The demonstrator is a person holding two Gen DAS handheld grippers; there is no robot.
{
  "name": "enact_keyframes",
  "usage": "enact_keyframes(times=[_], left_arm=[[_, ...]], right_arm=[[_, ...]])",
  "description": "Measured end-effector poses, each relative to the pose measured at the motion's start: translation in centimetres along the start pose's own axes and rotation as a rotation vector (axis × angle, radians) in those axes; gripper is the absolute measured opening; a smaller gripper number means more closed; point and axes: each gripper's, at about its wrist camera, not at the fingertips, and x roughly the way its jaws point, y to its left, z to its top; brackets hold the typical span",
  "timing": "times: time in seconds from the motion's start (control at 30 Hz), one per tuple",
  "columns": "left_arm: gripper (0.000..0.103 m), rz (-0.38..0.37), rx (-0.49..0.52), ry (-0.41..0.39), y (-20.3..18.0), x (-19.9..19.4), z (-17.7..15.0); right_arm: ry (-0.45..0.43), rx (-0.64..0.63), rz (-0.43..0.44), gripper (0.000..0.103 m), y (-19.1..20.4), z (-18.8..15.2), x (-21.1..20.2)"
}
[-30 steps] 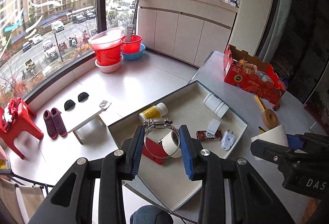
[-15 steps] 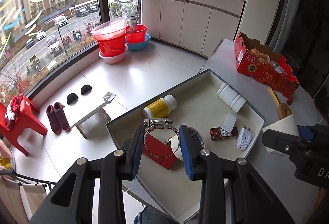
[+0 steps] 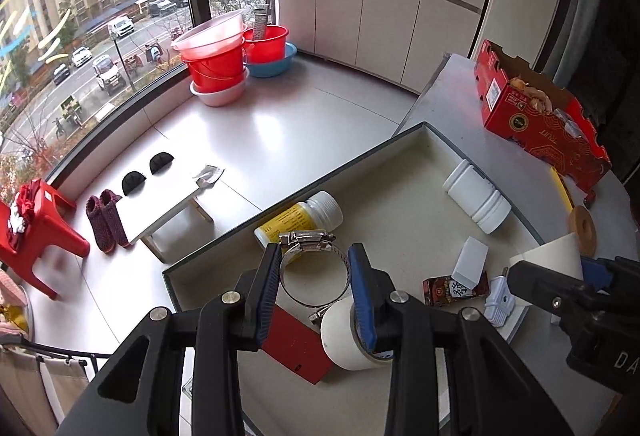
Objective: Organize rigid objects
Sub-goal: 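Carry the hose clamp with the left tool while the right tool carries the tape roll to the tray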
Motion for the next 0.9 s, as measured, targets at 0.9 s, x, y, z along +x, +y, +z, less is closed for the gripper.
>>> enact_keyframes(times=[0.9], left_arm=[[0.037, 0.015, 0.041, 0.04, -2.1, 3.7, 1.3]], right_arm=[[0.042, 0.021, 0.002, 0.05, -1.1, 1.8, 3.7]])
